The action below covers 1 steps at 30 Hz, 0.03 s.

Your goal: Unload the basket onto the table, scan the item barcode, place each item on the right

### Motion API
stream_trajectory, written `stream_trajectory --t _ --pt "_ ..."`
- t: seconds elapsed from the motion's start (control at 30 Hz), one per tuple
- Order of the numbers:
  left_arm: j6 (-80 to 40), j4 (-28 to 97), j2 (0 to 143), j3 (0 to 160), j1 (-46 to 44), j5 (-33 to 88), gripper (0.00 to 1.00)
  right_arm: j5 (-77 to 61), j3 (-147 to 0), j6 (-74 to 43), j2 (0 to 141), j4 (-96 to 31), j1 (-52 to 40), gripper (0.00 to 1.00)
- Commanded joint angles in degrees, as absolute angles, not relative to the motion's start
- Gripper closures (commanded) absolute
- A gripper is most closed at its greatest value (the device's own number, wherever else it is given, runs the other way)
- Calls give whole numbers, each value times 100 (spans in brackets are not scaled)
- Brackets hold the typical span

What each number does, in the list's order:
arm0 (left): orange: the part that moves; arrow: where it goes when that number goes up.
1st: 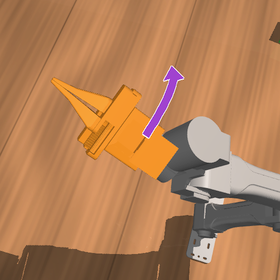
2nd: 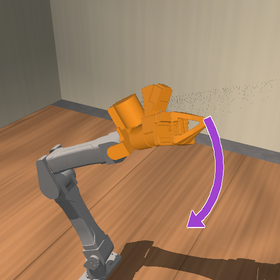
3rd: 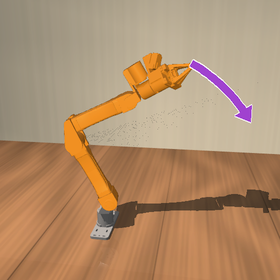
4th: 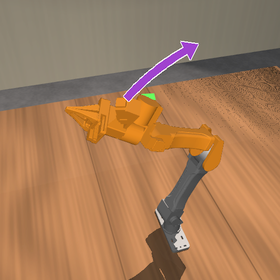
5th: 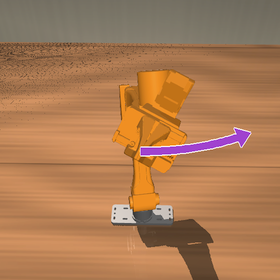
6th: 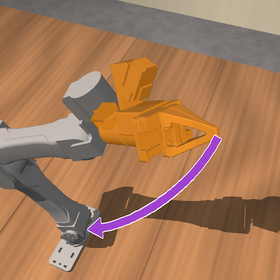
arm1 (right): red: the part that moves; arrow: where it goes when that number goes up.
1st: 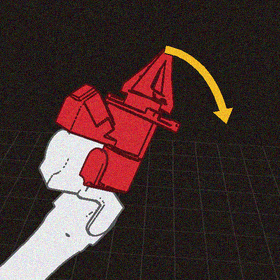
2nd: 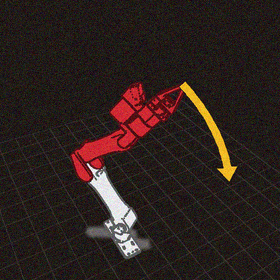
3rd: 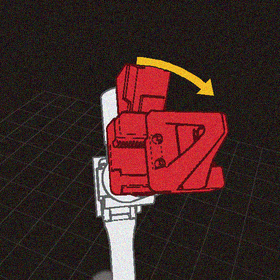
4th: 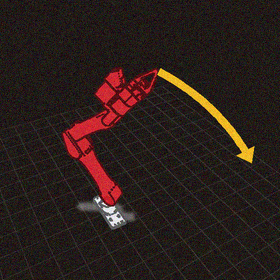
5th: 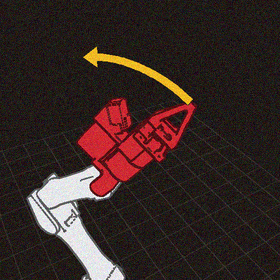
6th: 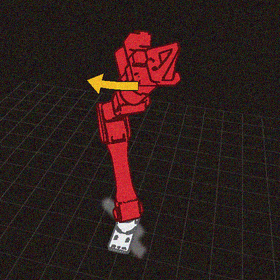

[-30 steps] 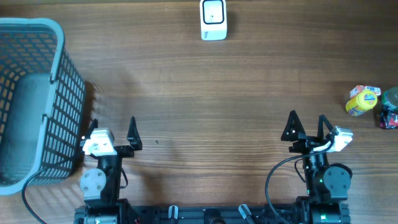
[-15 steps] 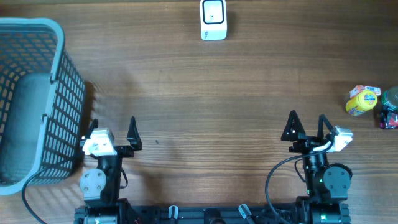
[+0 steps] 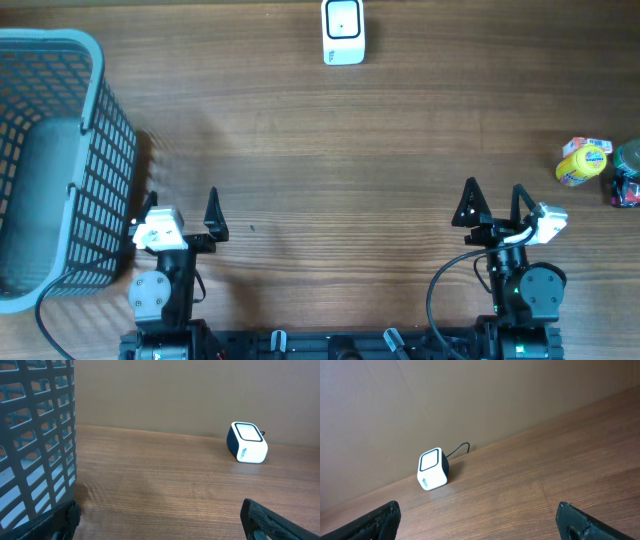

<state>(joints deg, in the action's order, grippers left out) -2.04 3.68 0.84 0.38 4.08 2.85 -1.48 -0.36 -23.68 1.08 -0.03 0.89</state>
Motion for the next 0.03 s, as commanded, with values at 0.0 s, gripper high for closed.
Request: stream_trajectory --t 0.0 --pt "-178 429 38 34 397 250 0 -266 -30 -2263 43 8 60 0"
